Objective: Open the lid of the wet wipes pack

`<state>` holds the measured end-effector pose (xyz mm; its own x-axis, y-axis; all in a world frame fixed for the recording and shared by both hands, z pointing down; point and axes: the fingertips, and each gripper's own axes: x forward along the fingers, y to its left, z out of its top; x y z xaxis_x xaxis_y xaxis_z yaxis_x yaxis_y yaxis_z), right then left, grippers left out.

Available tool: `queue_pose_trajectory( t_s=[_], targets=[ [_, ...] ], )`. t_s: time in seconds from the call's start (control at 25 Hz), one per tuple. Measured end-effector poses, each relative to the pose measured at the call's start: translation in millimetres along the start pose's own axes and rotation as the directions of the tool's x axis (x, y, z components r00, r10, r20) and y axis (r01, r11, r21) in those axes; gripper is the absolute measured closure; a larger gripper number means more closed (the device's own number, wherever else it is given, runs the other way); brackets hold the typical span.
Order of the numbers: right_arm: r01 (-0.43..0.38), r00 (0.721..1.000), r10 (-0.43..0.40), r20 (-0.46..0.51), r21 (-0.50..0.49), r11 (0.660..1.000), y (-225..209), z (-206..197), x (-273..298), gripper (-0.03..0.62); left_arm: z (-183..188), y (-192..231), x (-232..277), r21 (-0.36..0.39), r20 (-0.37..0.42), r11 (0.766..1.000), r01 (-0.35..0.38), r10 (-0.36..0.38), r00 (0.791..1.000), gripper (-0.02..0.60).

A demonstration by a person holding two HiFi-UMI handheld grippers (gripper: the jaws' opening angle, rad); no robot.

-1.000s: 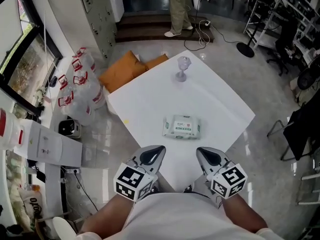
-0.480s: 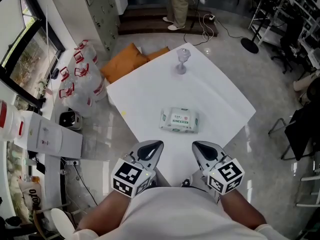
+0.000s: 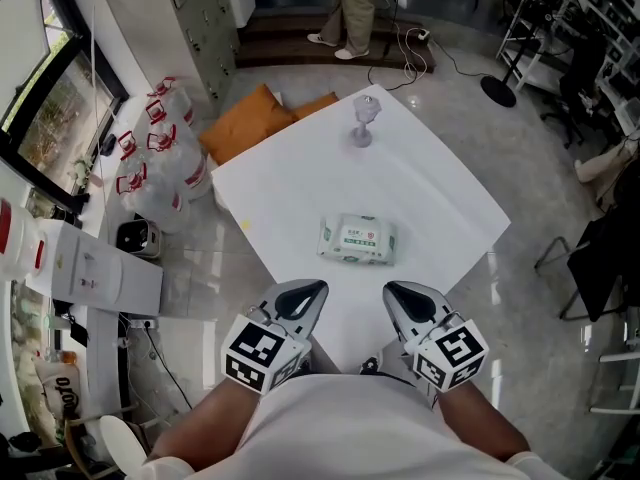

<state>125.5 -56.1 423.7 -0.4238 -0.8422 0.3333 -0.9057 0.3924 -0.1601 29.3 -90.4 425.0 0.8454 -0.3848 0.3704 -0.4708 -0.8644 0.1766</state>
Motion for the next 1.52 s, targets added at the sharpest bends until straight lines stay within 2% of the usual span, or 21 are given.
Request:
queue_pose_trajectory(
  t_s=[0.68, 0.88, 1.04, 1.16, 1.32, 1.4, 1.52],
  targets=[
    [0.011, 0.999, -0.01, 0.031, -0.043, 0.999, 3, 4, 3, 0.512, -5, -2, -2, 0.073, -0.024, 0.997, 0.001, 0.0, 1.0, 0.572],
    [0.015, 1.0, -0.014, 0.013, -0.062, 0.998, 3, 1, 5, 0.519, -5, 0, -4, 0.055, -0.026, 0.998, -0.001, 0.002, 1.0, 0.572],
    [0.029, 0.999, -0.034, -0.033, -0.152, 0.988, -6, -11, 15, 0.52, -13, 5, -5, 0.024, -0.033, 1.0, -0.01, 0.011, 0.999, 0.572],
    [0.026, 0.992, -0.059, -0.107, -0.293, 0.956, -19, -31, 31, 0.522, -18, 9, -4, 0.012, -0.04, 1.0, -0.023, 0.024, 0.999, 0.572],
    [-0.025, 0.971, -0.096, -0.22, -0.493, 0.87, -37, -59, 61, 0.526, -26, 13, -7, -0.01, -0.05, 0.999, -0.039, 0.039, 0.998, 0.572],
    [-0.051, 0.958, -0.11, -0.264, -0.537, 0.842, -49, -71, 76, 0.528, -29, 16, -7, -0.016, -0.054, 0.999, -0.048, 0.047, 0.997, 0.572],
    [-0.094, 0.942, -0.109, -0.316, -0.564, 0.82, -62, -86, 97, 0.528, -34, 19, -9, -0.023, -0.061, 0.997, -0.069, 0.068, 0.996, 0.572]
  ],
)
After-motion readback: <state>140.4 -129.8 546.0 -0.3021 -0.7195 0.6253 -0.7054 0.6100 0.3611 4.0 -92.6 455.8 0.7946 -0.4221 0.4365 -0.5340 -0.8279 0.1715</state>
